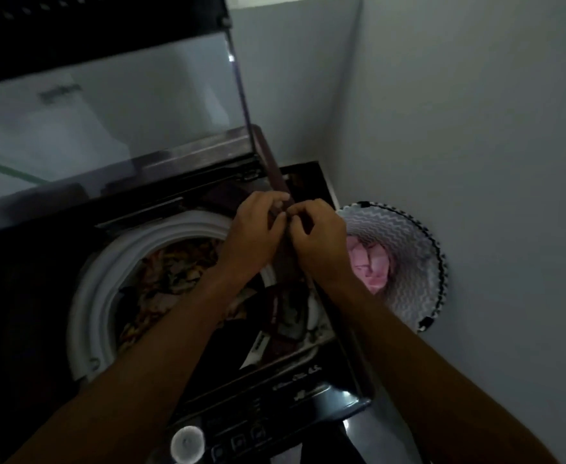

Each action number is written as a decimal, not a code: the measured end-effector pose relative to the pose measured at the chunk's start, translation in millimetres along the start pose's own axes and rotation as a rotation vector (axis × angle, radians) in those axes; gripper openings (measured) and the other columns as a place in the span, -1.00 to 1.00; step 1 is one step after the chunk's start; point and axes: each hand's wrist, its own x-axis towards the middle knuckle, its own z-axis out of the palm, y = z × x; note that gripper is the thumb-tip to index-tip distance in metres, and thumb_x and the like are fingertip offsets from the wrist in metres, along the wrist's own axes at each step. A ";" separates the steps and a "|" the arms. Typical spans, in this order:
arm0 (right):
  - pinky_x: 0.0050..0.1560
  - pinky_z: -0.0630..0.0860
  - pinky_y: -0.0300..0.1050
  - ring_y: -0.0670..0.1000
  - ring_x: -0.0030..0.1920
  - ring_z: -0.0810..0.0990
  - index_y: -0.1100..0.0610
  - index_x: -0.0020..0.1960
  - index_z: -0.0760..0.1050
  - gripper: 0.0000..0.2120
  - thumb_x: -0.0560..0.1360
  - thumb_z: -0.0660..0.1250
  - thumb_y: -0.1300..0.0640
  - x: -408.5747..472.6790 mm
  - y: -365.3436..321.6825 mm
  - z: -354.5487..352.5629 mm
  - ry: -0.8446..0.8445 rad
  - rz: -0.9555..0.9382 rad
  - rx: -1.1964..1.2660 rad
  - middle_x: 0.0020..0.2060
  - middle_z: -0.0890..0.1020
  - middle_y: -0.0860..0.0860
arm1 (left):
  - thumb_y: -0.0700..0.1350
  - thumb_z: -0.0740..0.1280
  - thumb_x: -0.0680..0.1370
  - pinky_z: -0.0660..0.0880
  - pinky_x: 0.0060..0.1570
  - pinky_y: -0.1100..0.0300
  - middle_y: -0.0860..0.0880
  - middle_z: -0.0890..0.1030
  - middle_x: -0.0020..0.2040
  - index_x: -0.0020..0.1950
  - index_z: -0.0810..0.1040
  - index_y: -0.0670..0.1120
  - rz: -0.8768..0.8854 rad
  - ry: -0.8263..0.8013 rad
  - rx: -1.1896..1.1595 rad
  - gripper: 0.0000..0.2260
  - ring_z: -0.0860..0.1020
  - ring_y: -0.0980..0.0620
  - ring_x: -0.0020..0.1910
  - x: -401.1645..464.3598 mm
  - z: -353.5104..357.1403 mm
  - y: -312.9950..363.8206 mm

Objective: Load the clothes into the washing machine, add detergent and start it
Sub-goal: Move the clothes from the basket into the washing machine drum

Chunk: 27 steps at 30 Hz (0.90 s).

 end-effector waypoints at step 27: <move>-0.29 0.56 -0.27 0.04 -0.16 0.61 0.10 0.01 0.62 -0.71 0.34 0.38 0.01 -18.5 353.5 -14.1 -0.266 1.263 0.329 0.01 0.64 0.08 | -0.19 0.41 0.44 0.43 0.20 0.00 -0.31 0.52 0.23 0.28 0.50 -0.26 0.093 -0.768 0.353 -0.58 0.51 -0.27 0.22 73.6 209.6 23.4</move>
